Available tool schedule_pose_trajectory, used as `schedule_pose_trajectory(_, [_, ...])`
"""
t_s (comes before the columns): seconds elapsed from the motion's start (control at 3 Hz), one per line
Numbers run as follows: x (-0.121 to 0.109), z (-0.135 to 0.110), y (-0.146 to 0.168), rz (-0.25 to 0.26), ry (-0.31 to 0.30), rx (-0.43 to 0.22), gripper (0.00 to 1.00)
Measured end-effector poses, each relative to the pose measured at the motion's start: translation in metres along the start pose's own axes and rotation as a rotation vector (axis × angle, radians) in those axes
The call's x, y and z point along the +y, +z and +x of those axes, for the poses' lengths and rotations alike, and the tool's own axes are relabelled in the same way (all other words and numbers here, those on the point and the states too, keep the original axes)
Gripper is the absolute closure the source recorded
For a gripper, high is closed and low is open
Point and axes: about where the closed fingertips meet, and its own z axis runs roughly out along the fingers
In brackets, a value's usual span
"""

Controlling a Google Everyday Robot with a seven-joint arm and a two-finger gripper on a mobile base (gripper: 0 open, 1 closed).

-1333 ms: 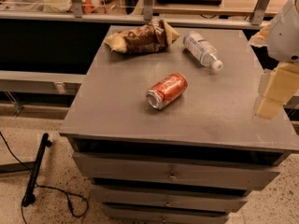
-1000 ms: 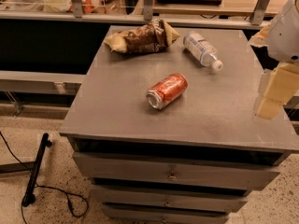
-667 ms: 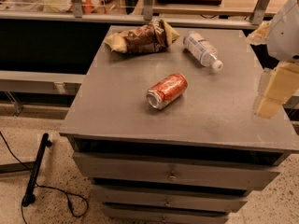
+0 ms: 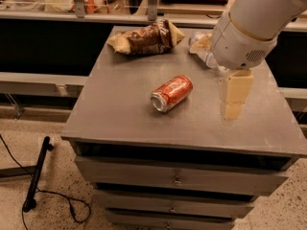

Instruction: Move coke can near brown chip bag

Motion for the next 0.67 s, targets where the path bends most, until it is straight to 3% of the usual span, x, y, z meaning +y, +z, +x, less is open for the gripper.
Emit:
schedule_pose_trajectory(0.33, [-0.016,-0.024,0.03,-0.054,-0.193,-0.01,0.0])
schedule_pose_trajectory(0.67, [-0.035,-0.036,0.051,-0.096,-0.337,-0.028,0.0])
